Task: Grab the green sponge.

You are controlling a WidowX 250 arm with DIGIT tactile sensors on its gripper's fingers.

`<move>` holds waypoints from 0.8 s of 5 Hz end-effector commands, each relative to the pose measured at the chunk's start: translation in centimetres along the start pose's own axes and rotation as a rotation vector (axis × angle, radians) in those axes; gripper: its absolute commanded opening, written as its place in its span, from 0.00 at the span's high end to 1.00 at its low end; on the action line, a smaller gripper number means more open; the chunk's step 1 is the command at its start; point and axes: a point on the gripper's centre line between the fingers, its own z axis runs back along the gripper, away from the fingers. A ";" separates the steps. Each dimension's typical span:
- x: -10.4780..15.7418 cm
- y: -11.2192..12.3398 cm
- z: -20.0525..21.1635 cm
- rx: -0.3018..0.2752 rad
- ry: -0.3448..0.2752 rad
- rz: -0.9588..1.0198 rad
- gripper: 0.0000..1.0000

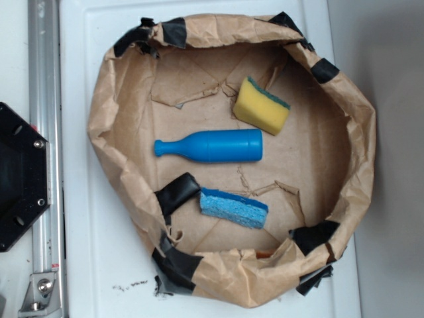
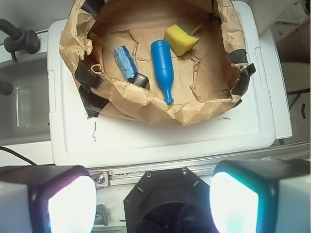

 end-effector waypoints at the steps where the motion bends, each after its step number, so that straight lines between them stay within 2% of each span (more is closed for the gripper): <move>1: 0.0 0.0 0.0 0.000 0.000 0.000 0.00; 2: 4.6 2.4 -3.1 -0.092 -0.098 -0.247 0.00; 3: 7.6 3.6 -6.3 -0.138 -0.063 -0.328 0.00; 4: 10.3 5.0 -11.1 -0.194 0.011 -0.349 0.00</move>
